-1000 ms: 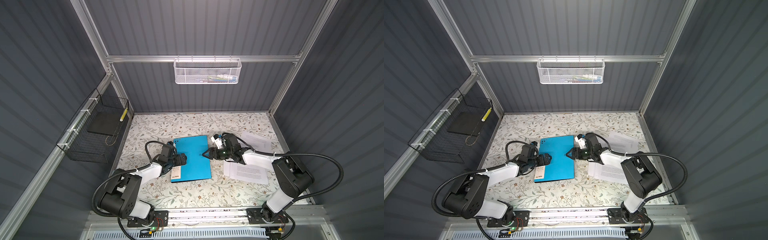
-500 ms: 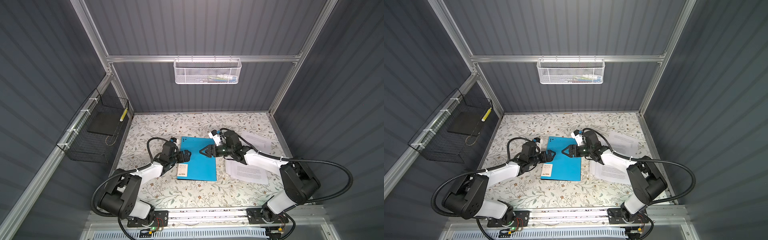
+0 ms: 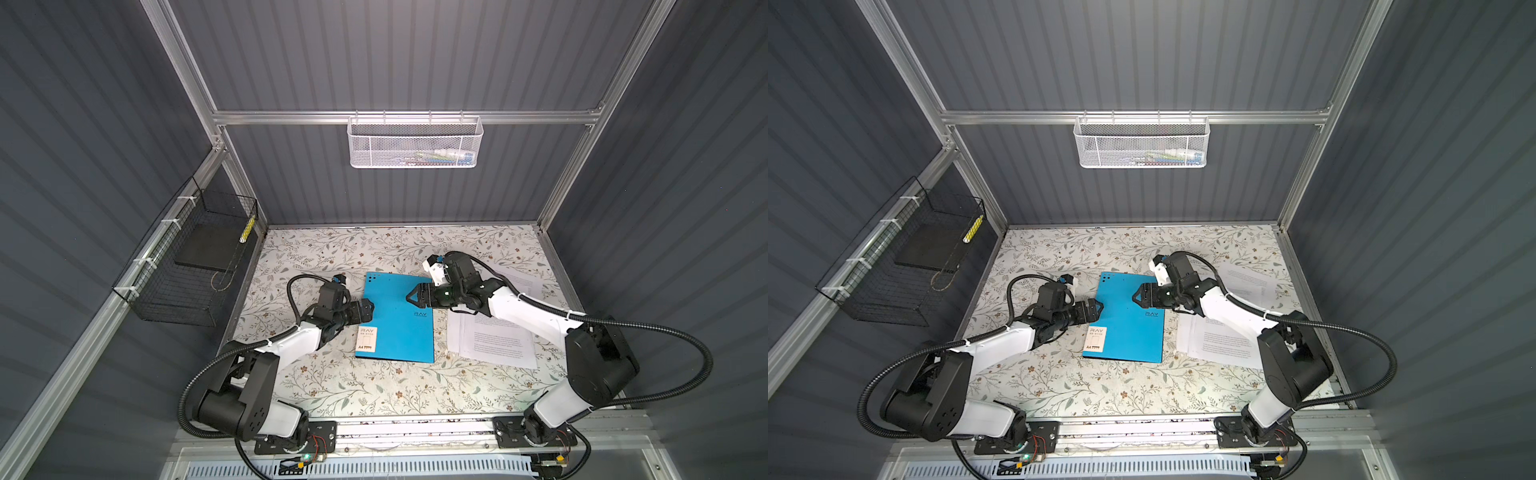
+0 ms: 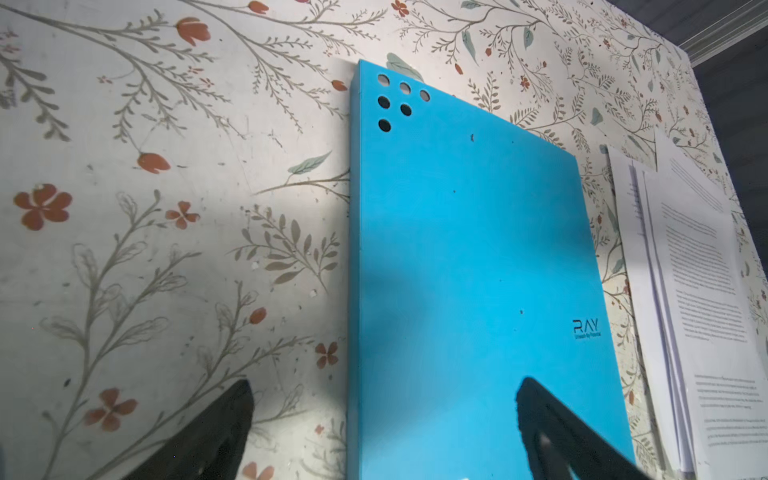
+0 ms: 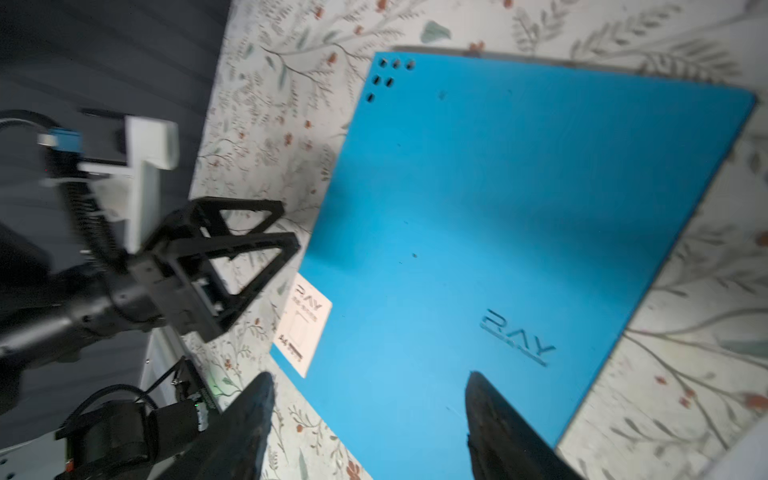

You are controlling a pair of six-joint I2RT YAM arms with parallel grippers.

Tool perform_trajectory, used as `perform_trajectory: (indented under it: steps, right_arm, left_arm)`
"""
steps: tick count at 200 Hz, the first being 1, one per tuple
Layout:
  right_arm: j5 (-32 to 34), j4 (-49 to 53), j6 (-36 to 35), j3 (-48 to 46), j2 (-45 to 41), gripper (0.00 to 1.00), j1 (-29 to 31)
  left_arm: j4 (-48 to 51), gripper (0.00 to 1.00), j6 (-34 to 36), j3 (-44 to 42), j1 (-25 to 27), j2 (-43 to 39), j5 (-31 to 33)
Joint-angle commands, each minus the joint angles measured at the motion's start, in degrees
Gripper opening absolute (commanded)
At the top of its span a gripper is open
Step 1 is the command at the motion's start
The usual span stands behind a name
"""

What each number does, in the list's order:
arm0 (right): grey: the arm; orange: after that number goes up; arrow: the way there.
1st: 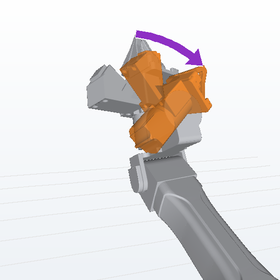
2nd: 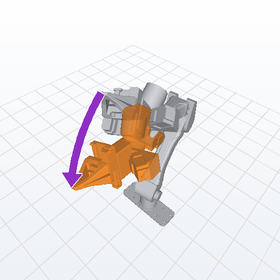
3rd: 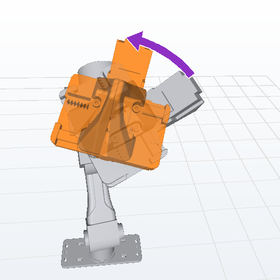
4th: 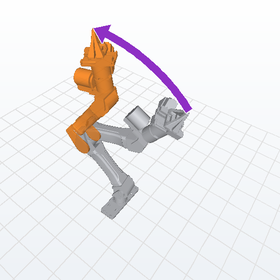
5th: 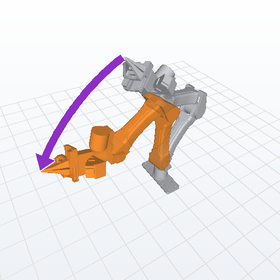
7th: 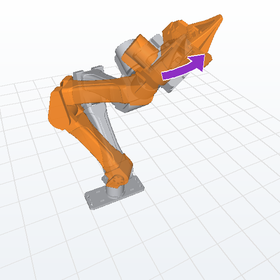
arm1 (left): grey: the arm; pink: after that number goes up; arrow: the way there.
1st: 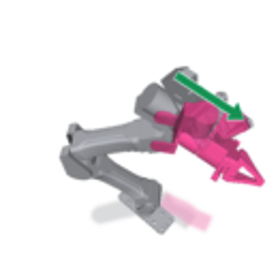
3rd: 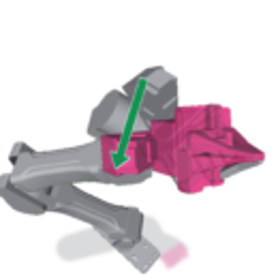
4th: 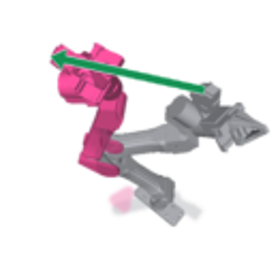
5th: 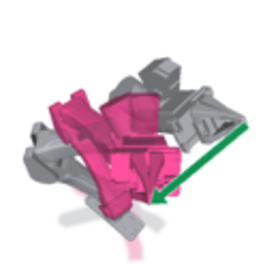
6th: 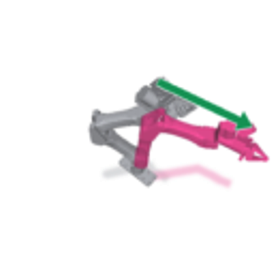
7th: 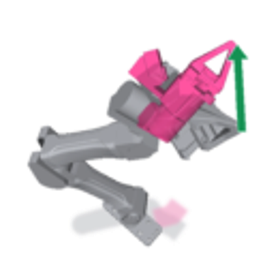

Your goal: Put the files into the folder

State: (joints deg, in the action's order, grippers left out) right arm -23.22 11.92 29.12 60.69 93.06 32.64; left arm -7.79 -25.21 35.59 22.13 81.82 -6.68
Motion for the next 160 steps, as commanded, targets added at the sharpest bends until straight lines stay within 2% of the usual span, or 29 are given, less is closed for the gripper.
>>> perform_trajectory:
  steps: [1, 34, 39, 49, 138, 141, 160]
  right_arm:
    - [2.3, 6.7, -0.6, -1.0, 3.0, 0.73, -0.1]
    - [3.3, 4.0, -3.6, -3.4, 4.5, 0.73, -0.6]
    - [6.4, 4.1, -4.3, -3.8, 4.6, 0.73, -0.7]
    - [7.0, 5.0, -5.3, -3.8, 4.9, 0.73, -1.4]
    - [4.5, 0.7, -3.9, -5.5, 9.2, 0.72, -2.3]
    - [2.6, 0.5, -4.1, -5.5, 9.4, 0.72, -2.2]
    - [-0.1, -2.1, -5.9, -6.5, 9.2, 0.72, -2.2]
  left_arm:
    - [1.0, 0.99, 0.9, 0.9, 0.1, 0.6, -2.0]
    - [-3.6, 0.99, -0.9, -0.4, 0.2, 3.3, -4.1]
    - [-4.6, 0.99, -1.1, -0.7, 0.3, 3.6, -4.2]
    - [-6.1, 0.99, -1.5, -1.1, 0.5, 4.7, -4.5]
    - [-8.2, 0.99, -0.7, 0.1, 1.4, 8.6, -4.7]
    - [-8.3, 0.99, -0.7, 0.2, 1.4, 8.8, -4.6]
    - [-8.8, 0.99, -0.9, 0.4, 1.7, 9.6, -4.7]
